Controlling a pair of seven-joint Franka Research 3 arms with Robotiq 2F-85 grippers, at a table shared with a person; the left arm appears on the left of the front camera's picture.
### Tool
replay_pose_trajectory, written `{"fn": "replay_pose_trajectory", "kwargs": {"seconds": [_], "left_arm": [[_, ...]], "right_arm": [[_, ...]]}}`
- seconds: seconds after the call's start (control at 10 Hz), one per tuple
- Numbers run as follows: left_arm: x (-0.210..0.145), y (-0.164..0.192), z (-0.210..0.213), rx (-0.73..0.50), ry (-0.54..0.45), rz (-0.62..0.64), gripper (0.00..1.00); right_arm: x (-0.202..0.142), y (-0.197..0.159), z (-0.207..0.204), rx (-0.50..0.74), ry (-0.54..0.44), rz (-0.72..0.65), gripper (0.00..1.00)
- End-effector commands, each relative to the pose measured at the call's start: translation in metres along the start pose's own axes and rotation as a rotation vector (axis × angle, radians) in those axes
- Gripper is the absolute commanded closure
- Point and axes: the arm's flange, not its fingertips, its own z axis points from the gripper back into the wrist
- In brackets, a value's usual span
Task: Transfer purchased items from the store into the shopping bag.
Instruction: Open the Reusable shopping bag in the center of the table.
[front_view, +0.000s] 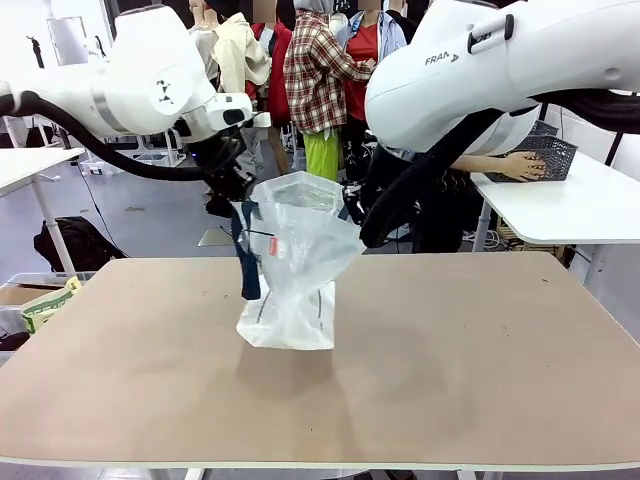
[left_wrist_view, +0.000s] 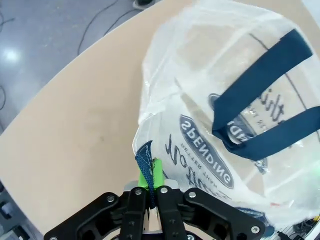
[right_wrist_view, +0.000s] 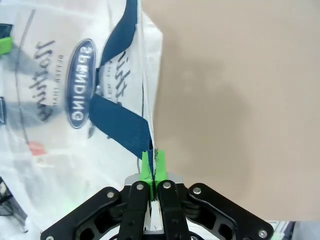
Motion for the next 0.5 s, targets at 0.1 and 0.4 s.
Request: {"fn": "replay_pose_trajectory", "kwargs": {"seconds": [0.1, 0.4], "left_arm": [[-0.031, 0.019, 0.027, 0.085, 0.0, 0.052, 1.0], [-0.047, 0.034, 0.014, 0.048, -0.025, 0.064, 1.0]], "right_arm": [[-0.01, 0.003, -0.011, -0.064, 0.048, 0.002, 1.0], [-0.01, 0.002, -0.018, -0.09, 0.039, -0.005, 1.0]]}}
